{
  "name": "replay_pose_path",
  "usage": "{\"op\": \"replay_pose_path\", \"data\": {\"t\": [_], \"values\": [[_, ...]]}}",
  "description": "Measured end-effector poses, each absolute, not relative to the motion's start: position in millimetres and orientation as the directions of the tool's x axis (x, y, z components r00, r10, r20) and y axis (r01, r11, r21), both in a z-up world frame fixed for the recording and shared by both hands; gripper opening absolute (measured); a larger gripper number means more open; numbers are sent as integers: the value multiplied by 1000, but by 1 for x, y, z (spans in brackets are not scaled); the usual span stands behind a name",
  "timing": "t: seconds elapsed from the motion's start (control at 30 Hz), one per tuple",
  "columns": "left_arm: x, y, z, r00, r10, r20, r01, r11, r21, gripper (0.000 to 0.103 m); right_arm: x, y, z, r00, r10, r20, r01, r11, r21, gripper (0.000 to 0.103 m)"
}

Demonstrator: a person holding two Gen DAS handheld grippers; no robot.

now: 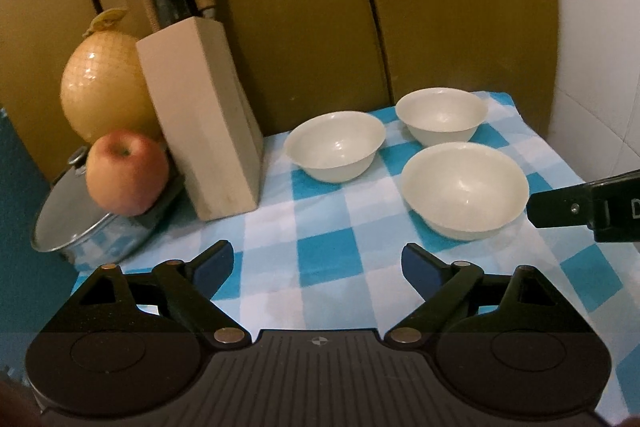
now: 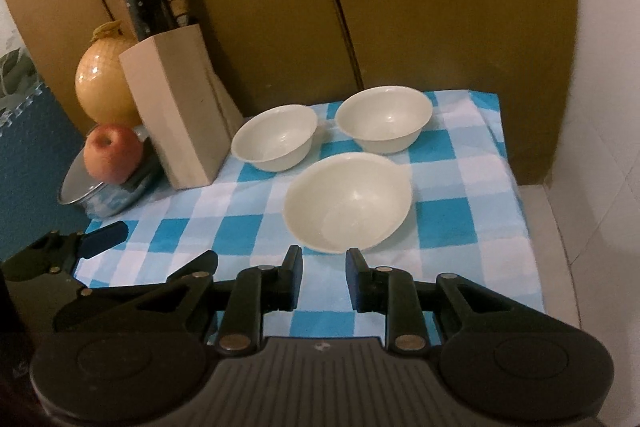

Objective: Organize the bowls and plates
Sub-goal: 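Move the right gripper to the rim of the large cream bowl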

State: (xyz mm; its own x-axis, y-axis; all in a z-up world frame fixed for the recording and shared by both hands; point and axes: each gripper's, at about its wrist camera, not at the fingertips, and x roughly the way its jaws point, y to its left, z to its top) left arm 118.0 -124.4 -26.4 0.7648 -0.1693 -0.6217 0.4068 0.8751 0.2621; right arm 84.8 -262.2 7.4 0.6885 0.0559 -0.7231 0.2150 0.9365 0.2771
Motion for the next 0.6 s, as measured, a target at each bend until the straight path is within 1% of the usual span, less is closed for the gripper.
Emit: {"op": "replay_pose_path", "data": {"t": [0.3, 0.6], "values": [[142, -140, -36, 741, -175, -648, 419, 875, 242, 95, 103, -282, 0, 687, 18, -726, 250, 933, 261, 19], [156, -154, -46, 731, -175, -660, 434, 865, 251, 96, 120, -294, -10, 676, -5, -737, 275, 929, 246, 20]]}}
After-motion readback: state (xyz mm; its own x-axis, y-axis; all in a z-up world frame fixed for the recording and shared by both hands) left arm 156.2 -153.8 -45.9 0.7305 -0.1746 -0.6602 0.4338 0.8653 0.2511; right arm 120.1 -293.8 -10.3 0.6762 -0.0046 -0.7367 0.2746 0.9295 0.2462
